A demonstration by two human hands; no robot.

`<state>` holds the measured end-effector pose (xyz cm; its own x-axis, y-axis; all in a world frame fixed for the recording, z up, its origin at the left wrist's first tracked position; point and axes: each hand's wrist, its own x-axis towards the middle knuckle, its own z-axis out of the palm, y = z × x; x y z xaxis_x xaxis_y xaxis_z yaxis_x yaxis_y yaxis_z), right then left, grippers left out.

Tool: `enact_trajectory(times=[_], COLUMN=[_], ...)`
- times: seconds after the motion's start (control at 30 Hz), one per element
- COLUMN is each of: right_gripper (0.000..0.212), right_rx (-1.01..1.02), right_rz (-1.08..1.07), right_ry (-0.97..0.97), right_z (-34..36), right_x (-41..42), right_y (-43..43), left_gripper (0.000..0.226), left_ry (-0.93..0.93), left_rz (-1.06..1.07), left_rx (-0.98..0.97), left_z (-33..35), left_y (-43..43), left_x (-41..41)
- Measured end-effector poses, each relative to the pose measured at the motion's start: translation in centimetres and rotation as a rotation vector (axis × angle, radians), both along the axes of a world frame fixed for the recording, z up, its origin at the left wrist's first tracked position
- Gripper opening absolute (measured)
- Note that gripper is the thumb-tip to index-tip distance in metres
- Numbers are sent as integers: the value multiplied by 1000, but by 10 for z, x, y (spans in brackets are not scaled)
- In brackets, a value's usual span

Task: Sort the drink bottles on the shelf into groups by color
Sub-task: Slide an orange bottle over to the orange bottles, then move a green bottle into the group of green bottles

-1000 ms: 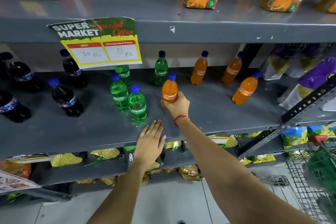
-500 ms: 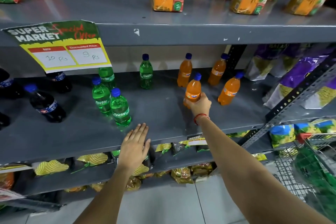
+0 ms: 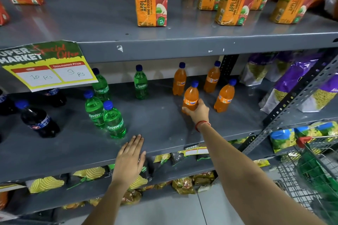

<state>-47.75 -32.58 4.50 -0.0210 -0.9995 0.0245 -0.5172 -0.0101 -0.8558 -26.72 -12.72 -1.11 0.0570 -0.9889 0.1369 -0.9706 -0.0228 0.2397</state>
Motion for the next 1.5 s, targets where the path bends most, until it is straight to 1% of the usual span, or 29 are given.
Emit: enact_trajectory(times=[0.2,0.37,0.47,0.5,0.57,0.63,0.7,0.77,0.8,0.9,0.93,1.0,1.03,1.13,1.2,1.27,1.37,1.5], right_gripper=[60,60,64,66,57,48,48,49,51,70,78,86,84,61,53,50,46,50], right_rx=[3,6,3,-21,-160,-301,-357,-325,-267,-104,-67,-43,-55,-94,-118,-143,-158,-152], right_rz=[9,37,-44,-98,-163,-155,-148,-77,19,384,461,518,517,490,479,438,301,213], right_ry=[-16,-5,-66,-95,-120,-107,-136,-214,-240,-188,-169,-146,-136,-133,-105,-88,-113,-109], right_z=[-4,-10,-17,-20,-27,-34,-36,-35,-34,-29,-27,-24,-22,-17,-14,-12,-8,-1], right_x=[-2,-5,-5,-2,7,24,45,69,83,129,142,165,174,189,189,182,164,143], right_y=[-2,-7,2,10,29,51,70,84,90,102,106,112,113,113,109,103,87,55], left_gripper=[60,64,60,59,57,57,60,64,65,67,67,69,69,67,66,66,66,66], left_ry=[-18,-29,-8,4,25,38,48,58,57,39,36,25,23,31,30,28,31,-8], left_rz=[1,-3,-11,-16,-30,-24,16,80,108,139,138,146,153,166,166,165,180,181], left_rx=[7,3,0,-2,-11,-13,-9,-8,-5,3,1,0,6,24,23,19,11,17], left_z=[-2,2,2,1,-1,-1,-2,-1,0,2,2,2,2,0,-2,-4,-6,-6], left_y=[0,-1,-1,1,7,17,26,35,38,48,49,49,49,49,50,50,49,44], left_x=[1,-1,-1,1,7,16,27,40,46,59,60,59,57,58,60,60,58,54])
